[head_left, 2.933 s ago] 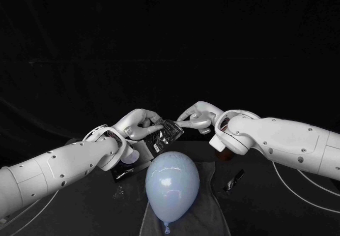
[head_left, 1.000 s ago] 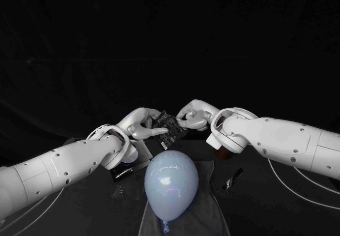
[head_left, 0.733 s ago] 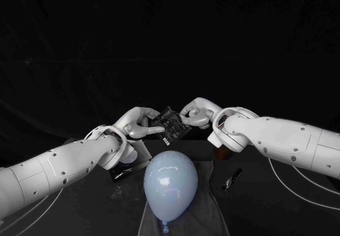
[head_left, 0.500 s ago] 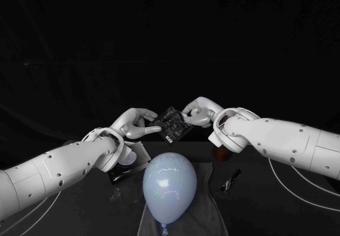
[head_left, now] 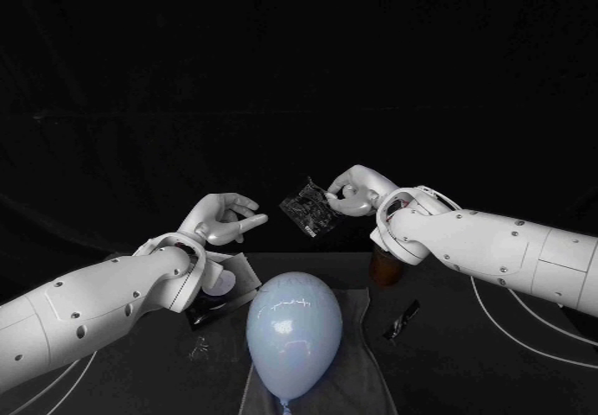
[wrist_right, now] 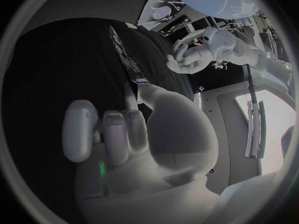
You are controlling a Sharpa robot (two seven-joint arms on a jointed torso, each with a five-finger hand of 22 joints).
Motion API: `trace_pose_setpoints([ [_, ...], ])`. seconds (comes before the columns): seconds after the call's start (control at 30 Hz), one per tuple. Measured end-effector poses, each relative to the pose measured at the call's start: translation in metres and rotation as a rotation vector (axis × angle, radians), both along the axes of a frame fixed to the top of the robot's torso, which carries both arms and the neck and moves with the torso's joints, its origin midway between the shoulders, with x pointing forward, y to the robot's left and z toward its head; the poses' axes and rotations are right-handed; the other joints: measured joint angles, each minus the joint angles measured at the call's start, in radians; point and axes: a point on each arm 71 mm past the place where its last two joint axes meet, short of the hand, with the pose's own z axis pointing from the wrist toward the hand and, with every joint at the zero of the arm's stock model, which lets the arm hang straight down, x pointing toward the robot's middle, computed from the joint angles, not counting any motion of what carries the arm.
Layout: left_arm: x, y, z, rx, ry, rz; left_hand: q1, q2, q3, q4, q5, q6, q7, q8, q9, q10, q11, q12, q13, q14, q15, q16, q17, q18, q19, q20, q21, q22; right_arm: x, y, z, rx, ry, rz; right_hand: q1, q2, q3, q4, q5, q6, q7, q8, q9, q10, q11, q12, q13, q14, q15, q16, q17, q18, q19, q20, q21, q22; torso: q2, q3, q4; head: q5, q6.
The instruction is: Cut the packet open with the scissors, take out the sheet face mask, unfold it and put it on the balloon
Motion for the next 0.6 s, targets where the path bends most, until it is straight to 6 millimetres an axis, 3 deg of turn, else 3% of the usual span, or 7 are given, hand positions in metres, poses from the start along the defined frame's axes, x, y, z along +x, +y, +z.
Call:
trace_pose_setpoints([
  [0.13, -0.005, -0.003, 0.001, -0.029, 0.021, 0.004, -0.001, 0.006, 0.0, 0.0, 0.0, -0.012, -0.004, 0.103, 0.045, 0.003, -0.007, 0.1, 0.043, 0.027, -0.014, 0.028, 0.004, 0.0, 0.017, -0.01, 0.001, -0.002, 0.002, -0.001, 0.001, -0.013, -0.013, -0.019, 0.0, 0.0, 0.0, 0.0, -0.002, -0.001, -0.002, 0.0, 0.0, 0.0, 0.0, 0.003, 0.0, 0.001, -0.001, 0.0, 0.0, 0.0, 0.0, 0.0, 0.0, 0.0, 0.0, 0.0001, -0.0006, -0.003, 0.004],
  [0.27, -0.006, -0.011, 0.0, -0.043, 0.05, -0.009, -0.049, 0.046, -0.01, 0.0, 0.0, 0.032, -0.001, 0.168, 0.066, 0.045, -0.033, 0.146, 0.061, 0.081, -0.032, 0.056, 0.063, -0.001, 0.033, -0.026, 0.019, 0.003, 0.002, 0.002, 0.0, -0.021, -0.017, -0.021, 0.0, 0.0, 0.0, 0.0, -0.002, -0.001, -0.002, 0.003, 0.0, 0.0, 0.0, 0.004, -0.001, 0.001, -0.001, 0.0, 0.0, 0.0, 0.0, 0.0, 0.0, 0.0, 0.0, 0.0001, -0.0006, -0.004, 0.006],
  [0.37, -0.007, -0.022, -0.002, -0.049, 0.079, -0.036, -0.1, 0.07, -0.039, 0.001, 0.0, 0.057, 0.002, 0.162, 0.054, 0.078, -0.044, 0.112, 0.04, 0.1, -0.046, 0.057, 0.072, -0.003, 0.046, -0.038, 0.029, 0.014, 0.001, 0.006, 0.0, -0.024, -0.017, -0.016, 0.0, 0.0, 0.0, 0.0, -0.004, -0.001, -0.002, 0.004, 0.0, 0.0, 0.0, 0.004, -0.001, 0.001, -0.001, 0.0, 0.0, 0.0, 0.0, 0.0, 0.0, 0.0, 0.0, 0.0, -0.0003, -0.003, 0.007],
  [0.47, -0.008, -0.035, -0.004, -0.055, 0.118, -0.071, -0.15, 0.11, -0.07, 0.0, 0.0, 0.104, -0.009, 0.124, 0.025, 0.165, -0.059, 0.045, 0.003, 0.131, -0.059, 0.057, 0.085, -0.004, 0.065, -0.051, 0.042, 0.032, -0.001, 0.01, -0.001, -0.027, -0.016, -0.01, 0.0, 0.0, 0.0, 0.0, -0.003, -0.002, -0.002, 0.005, 0.0, 0.0, 0.0, 0.004, -0.001, 0.001, -0.001, 0.0, 0.0, 0.0, -0.001, 0.001, 0.0, 0.0, 0.0, 0.0007, -0.0006, -0.002, 0.009],
  [0.6, -0.007, -0.047, -0.007, -0.068, 0.171, -0.102, -0.236, 0.131, -0.12, 0.002, 0.0, 0.149, -0.019, 0.085, 0.001, 0.239, -0.07, -0.033, -0.027, 0.155, -0.068, 0.057, 0.103, -0.005, 0.081, -0.059, 0.051, 0.047, -0.003, 0.016, -0.001, -0.032, -0.015, -0.001, 0.0, 0.0, 0.0, 0.0, 0.001, -0.002, -0.002, 0.005, 0.0, 0.0, 0.0, 0.004, 0.0, 0.001, -0.001, -0.001, -0.001, 0.0, 0.001, -0.001, 0.0, 0.0, 0.0, 0.0012, -0.0009, -0.002, 0.009],
])
